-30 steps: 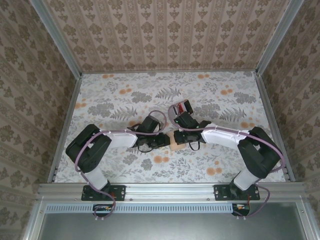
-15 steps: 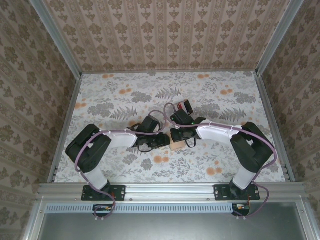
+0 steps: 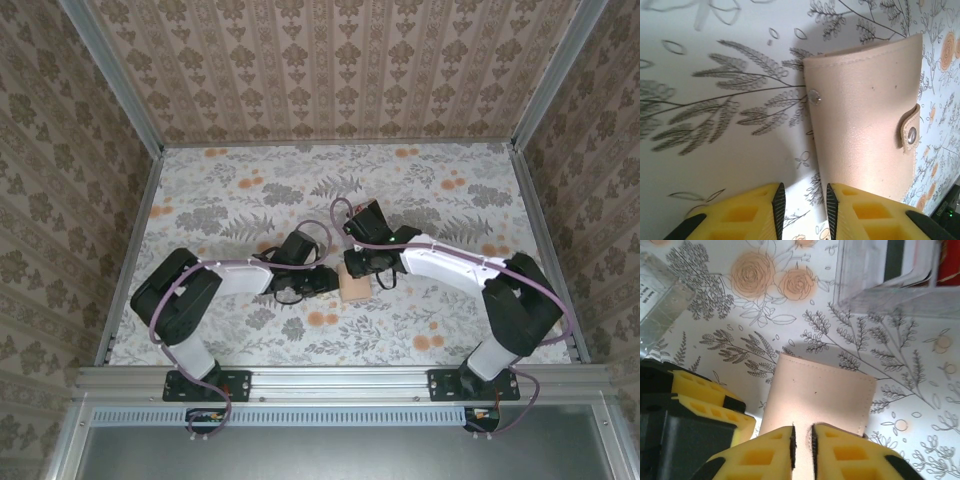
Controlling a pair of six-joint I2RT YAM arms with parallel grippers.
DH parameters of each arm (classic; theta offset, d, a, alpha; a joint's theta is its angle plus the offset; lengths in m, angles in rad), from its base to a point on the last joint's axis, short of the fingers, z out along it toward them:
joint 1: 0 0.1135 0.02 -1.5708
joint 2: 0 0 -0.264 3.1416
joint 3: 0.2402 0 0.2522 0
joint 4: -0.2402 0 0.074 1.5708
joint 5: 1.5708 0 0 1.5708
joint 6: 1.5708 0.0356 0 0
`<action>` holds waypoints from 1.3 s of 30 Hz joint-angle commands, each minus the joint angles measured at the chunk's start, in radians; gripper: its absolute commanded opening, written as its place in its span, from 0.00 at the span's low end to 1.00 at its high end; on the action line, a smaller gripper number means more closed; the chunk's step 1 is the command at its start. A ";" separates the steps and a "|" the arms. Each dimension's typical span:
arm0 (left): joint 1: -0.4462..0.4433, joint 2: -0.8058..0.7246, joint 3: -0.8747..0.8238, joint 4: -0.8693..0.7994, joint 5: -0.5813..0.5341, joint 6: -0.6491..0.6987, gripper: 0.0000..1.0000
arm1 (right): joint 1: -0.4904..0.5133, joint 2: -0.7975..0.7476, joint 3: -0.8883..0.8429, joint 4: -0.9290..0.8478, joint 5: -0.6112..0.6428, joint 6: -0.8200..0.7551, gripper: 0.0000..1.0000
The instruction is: Put the credit cards into the card holder
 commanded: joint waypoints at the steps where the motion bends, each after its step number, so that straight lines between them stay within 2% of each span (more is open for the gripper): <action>1: 0.034 -0.072 -0.032 -0.047 -0.043 0.060 0.34 | -0.005 -0.091 -0.056 -0.032 0.087 -0.006 0.24; 5: 0.093 -0.169 -0.039 -0.122 -0.089 0.136 0.39 | -0.015 -0.235 -0.142 -0.011 0.194 -0.011 0.27; 10: 0.224 -0.284 -0.018 -0.260 -0.124 0.233 0.41 | -0.040 -0.410 -0.204 -0.015 0.371 -0.040 0.31; 12: 0.291 -0.345 -0.027 -0.285 -0.144 0.266 0.45 | -0.069 -0.484 -0.238 0.000 0.441 -0.047 0.44; 15: 0.412 -0.442 -0.040 -0.324 -0.182 0.304 0.52 | -0.130 -0.584 -0.290 0.028 0.518 -0.044 0.68; 18: 0.521 -0.536 -0.053 -0.356 -0.226 0.327 0.72 | -0.203 -0.669 -0.346 0.074 0.559 -0.045 0.85; 20: 0.589 -0.577 -0.060 -0.362 -0.242 0.342 0.80 | -0.249 -0.705 -0.374 0.099 0.585 -0.047 1.00; 21: 0.625 -0.591 -0.058 -0.370 -0.258 0.347 0.84 | -0.272 -0.715 -0.388 0.120 0.598 -0.058 1.00; 24: 0.723 -0.612 -0.058 -0.389 -0.316 0.345 0.86 | -0.313 -0.732 -0.454 0.242 0.674 -0.101 1.00; 27: 0.805 -0.635 -0.101 -0.321 -0.347 0.342 0.88 | -0.347 -0.714 -0.538 0.420 0.785 -0.135 1.00; 31: 0.877 -0.630 -0.152 -0.219 -0.397 0.357 0.92 | -0.426 -0.651 -0.645 0.670 0.735 -0.215 1.00; 35: 0.878 -0.598 -0.201 -0.067 -0.434 0.466 0.91 | -0.508 -0.553 -0.676 0.788 0.641 -0.199 1.00; 39: 0.879 -0.571 -0.245 0.085 -0.463 0.607 0.92 | -0.546 -0.450 -0.730 1.030 0.557 -0.227 1.00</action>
